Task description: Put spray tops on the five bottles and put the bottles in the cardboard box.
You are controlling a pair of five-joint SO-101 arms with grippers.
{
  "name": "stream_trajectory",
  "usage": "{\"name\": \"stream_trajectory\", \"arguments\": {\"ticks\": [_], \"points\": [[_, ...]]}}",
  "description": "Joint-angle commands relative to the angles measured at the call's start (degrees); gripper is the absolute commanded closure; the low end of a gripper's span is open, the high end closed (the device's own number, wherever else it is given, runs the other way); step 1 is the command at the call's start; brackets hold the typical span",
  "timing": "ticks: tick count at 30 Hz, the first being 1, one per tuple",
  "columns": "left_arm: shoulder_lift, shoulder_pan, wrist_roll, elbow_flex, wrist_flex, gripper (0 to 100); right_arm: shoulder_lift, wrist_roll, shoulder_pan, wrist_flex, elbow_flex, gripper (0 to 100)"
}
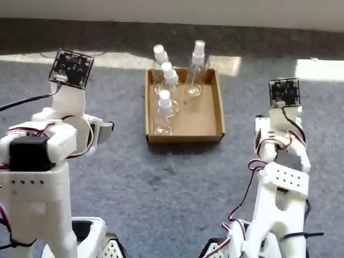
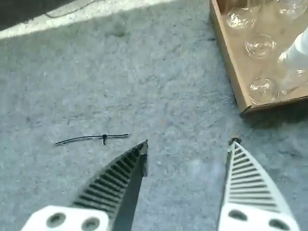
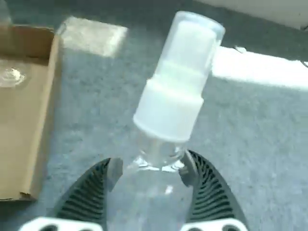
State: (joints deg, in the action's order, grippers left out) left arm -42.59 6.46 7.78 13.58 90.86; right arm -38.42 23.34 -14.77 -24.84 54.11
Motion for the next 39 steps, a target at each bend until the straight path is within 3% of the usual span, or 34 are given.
{"name": "stream_trajectory", "arguments": {"ticks": [1,6,11,19,27,33,39], "points": [[-5.32,0.75,-3.08,14.29,-12.13,75,2.07,-0.26,-1.8,10.59,-3.65,99.5],[-10.86,0.75,-4.48,28.18,-18.9,75,2.59,-5.1,-0.13,19.3,0.75,99.5],[-14.55,0.75,-4.48,37.67,-23.3,75,3.12,-10.73,6.81,20.7,1.27,99.5],[-17.1,5.76,-4.13,44.79,-27.08,75,2.59,-11.16,16.31,21.58,1.19,99.5],[-17.1,11.03,-4.04,54.64,-36.75,75,3.3,-11.25,26.68,36.18,1.71,99.5],[-17.1,10.77,-4.04,55.34,-37.36,75,4.79,-15.82,27.47,37.93,1.54,99.5],[-17.1,10.68,-4.04,55.43,-37.36,75,13.23,-16.44,26.59,46.73,1.71,99.5]]}}
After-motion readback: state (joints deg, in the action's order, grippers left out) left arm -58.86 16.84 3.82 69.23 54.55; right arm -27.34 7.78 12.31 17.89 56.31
